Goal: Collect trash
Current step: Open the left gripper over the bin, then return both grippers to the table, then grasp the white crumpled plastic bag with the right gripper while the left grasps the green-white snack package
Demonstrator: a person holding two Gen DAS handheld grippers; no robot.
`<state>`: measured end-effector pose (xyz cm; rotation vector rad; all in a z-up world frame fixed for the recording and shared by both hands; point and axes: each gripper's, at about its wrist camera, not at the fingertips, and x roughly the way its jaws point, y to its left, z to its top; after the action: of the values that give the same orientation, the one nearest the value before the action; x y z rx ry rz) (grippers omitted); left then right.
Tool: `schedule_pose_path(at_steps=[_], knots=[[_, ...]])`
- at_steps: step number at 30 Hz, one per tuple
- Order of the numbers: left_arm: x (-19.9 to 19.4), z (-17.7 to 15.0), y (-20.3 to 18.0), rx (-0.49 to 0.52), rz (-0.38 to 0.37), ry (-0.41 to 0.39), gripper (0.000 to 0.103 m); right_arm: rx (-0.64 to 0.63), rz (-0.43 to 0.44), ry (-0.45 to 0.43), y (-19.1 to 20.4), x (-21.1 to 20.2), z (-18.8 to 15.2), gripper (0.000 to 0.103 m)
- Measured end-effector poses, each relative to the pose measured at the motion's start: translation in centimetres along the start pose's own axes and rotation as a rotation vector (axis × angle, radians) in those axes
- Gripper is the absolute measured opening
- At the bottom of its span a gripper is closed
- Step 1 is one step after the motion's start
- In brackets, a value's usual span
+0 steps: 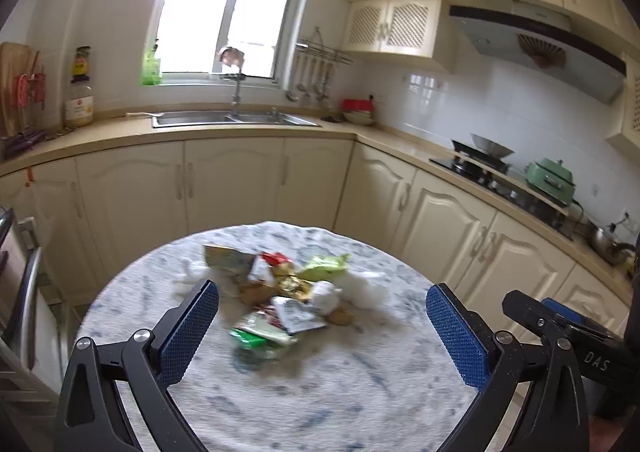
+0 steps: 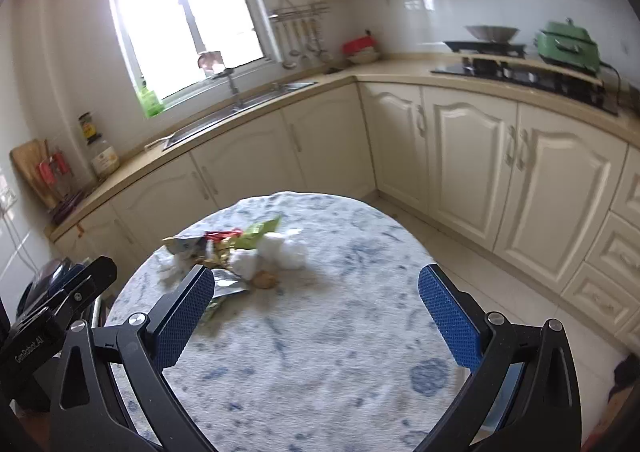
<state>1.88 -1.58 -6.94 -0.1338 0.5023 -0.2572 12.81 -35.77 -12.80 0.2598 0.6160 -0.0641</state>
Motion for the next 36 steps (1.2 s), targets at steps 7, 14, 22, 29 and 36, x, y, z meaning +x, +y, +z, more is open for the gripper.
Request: schedule_pose_path(at_steps=[7,14,22,29,36], knots=[[-3.4,-2.5,2.2,0.046,0.098,-0.042,0.102,-0.13,0.017,-0.026,5.3,0.3,0.1,0.103],[0.0,-3.9,2.7,0.058,0.131,0.024,0.102,-0.186,0.023,0.038,6.5,3.1,-0.9,0.103],[7.2,-3.9,1.9,0.125,0.108,0.169,0.102,-0.167,0.046,0.148,6.0,8.3,-2.2,0.103],[16.0,-3.9,1.7,0.196,0.059,0.291,0.102,-0.112,0.076,0.231,5.2,12.9,-2.4,0.103],[22.3,-3.3,2.4,0.187,0.022,0.384,0.102,-0.101,0.137,0.298,6.1,17.6,-1.8,0.092]])
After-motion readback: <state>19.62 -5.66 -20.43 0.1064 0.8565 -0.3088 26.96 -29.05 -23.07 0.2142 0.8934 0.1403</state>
